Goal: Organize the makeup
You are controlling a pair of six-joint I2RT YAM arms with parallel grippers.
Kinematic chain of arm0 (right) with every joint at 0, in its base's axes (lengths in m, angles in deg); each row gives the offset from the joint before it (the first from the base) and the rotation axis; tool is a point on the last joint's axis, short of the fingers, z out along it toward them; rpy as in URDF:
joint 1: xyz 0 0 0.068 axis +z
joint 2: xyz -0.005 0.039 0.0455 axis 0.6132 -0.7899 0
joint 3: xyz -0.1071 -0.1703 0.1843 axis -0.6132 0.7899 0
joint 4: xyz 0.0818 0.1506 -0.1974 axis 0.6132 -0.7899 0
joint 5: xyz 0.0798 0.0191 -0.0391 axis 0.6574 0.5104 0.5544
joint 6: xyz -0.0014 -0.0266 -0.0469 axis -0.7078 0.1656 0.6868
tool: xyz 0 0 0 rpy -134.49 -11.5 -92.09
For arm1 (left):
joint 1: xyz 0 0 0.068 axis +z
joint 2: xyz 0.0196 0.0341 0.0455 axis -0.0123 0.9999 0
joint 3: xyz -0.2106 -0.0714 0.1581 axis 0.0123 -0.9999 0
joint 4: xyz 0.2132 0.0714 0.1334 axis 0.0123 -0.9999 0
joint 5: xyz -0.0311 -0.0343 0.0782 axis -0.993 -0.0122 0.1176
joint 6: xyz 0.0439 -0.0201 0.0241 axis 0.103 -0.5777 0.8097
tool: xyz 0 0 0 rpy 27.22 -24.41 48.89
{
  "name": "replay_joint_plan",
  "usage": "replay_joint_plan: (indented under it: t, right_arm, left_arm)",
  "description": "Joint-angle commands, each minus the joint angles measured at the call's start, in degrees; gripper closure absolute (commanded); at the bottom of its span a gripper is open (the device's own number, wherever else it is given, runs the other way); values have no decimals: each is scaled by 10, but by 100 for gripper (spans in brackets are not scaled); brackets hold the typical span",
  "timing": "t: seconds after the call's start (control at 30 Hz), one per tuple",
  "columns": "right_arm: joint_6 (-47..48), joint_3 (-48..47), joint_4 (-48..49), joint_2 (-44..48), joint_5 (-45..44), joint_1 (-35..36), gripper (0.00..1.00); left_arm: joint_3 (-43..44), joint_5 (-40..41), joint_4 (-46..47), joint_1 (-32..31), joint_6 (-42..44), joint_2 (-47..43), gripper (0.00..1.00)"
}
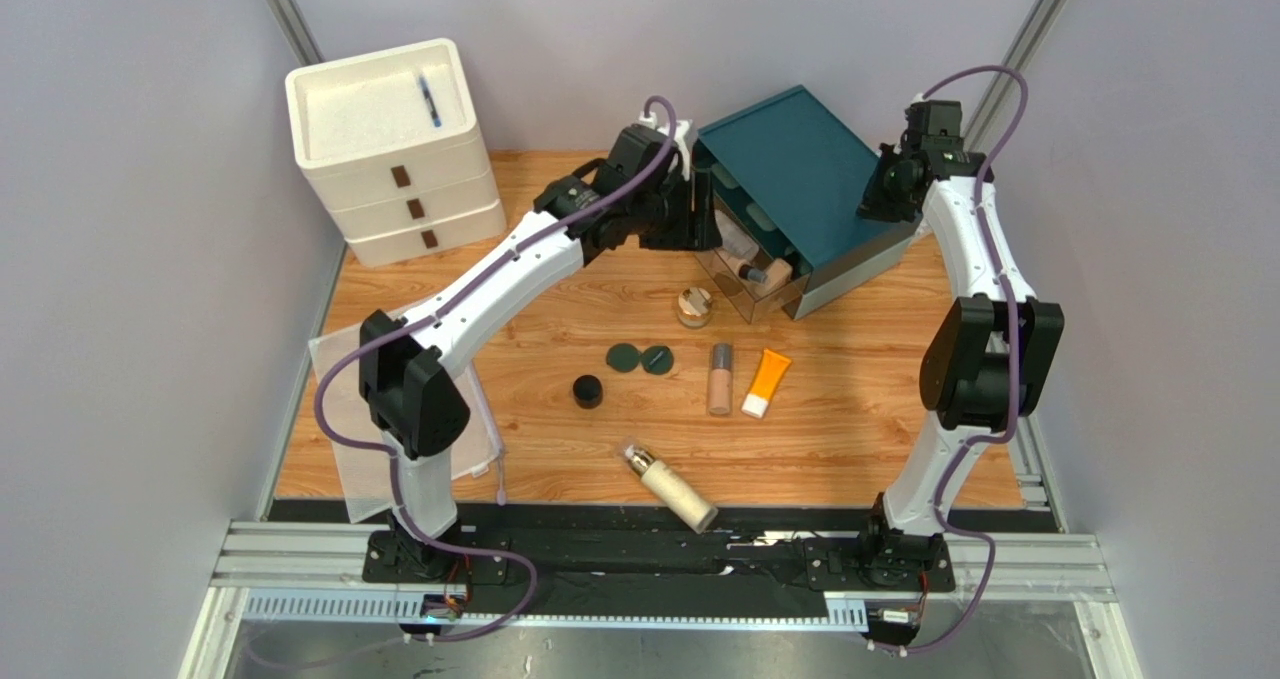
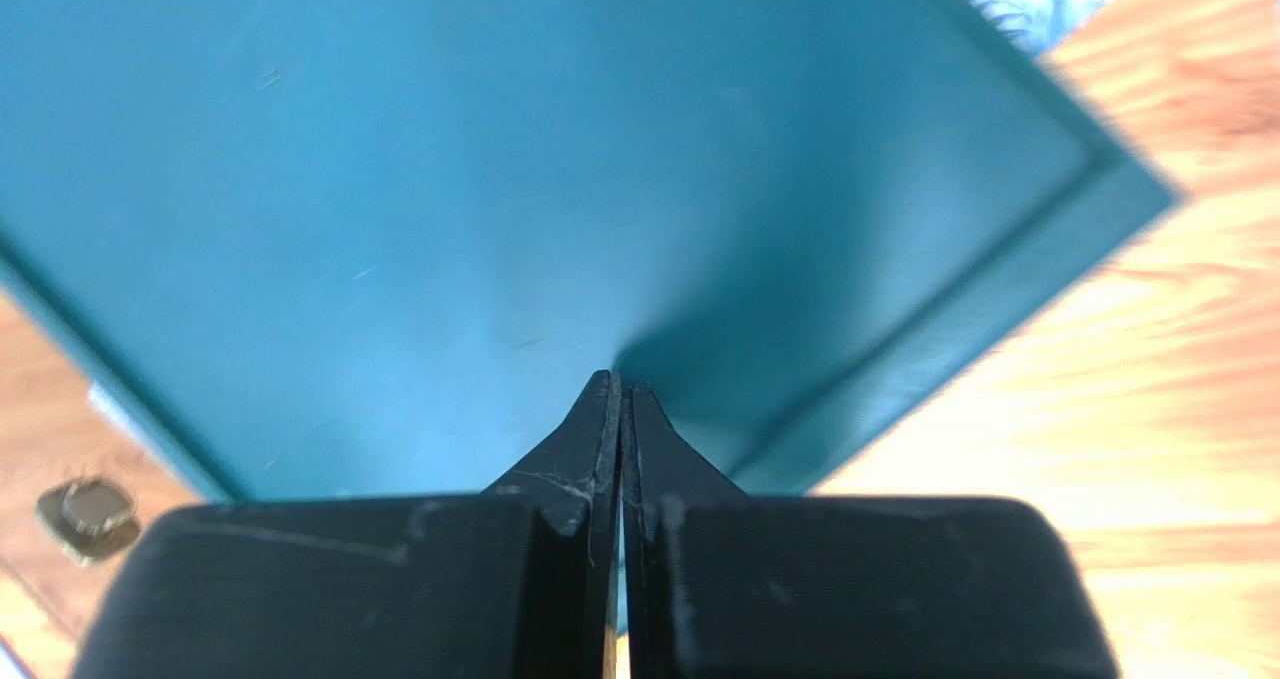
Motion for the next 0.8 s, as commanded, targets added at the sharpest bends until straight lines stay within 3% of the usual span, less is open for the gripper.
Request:
replay_joint_plan:
  t: [0.0, 0.33, 0.77]
  right_arm:
    - [-15, -7, -7, 1, -39, -25, 100]
    - [-4, 19, -8, -30, -10, -32, 100]
    - [8, 56, 5, -26, 8, -33, 100]
  left_arm:
    - [-54, 46, -32, -52, 95, -35, 35]
    - [-115, 40, -75, -110, 157, -6, 37]
    - [-174, -57, -12, -116, 66, 63, 38]
